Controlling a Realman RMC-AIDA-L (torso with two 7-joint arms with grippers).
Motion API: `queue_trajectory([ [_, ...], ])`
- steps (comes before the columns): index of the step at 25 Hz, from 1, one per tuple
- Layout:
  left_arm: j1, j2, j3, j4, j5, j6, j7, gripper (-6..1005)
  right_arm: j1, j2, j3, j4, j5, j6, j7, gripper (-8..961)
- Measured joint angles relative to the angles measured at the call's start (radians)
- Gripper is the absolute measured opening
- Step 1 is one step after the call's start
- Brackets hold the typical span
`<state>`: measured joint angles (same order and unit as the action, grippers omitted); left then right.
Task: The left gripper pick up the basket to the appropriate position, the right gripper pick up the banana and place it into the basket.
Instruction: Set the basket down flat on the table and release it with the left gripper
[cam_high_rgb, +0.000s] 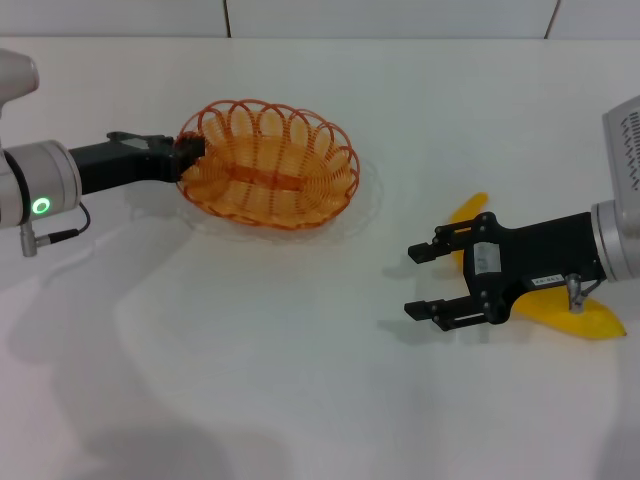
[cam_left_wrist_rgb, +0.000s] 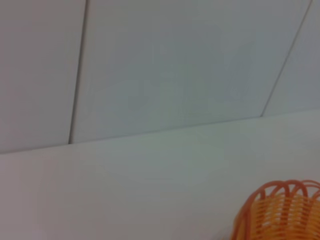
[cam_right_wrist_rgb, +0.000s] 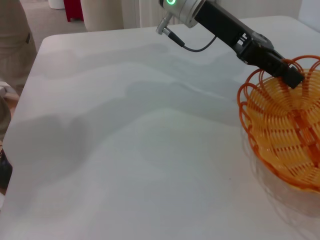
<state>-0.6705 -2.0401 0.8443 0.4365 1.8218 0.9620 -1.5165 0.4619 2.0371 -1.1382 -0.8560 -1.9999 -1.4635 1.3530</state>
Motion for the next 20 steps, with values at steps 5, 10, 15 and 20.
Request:
queue_trajectory([
  [5,-0.003,-0.002,0.000,-0.042,-0.035,-0.035,0.026,81,0.001,0.000,0.000,0.000,0.000,0.000,-0.001,703],
  [10,-0.005,-0.002,0.001,-0.065,-0.055,-0.046,0.048,82,0.001,0.000,0.000,0.000,0.001,0.000,-0.001,703],
  [15,-0.005,-0.002,0.001,-0.071,-0.055,-0.047,0.056,82,0.001,0.000,0.000,0.000,0.001,0.000,-0.002,703],
  [20,-0.005,-0.002,0.001,-0.073,-0.055,-0.048,0.063,83,0.001,0.000,0.000,0.000,0.001,0.000,-0.002,703],
])
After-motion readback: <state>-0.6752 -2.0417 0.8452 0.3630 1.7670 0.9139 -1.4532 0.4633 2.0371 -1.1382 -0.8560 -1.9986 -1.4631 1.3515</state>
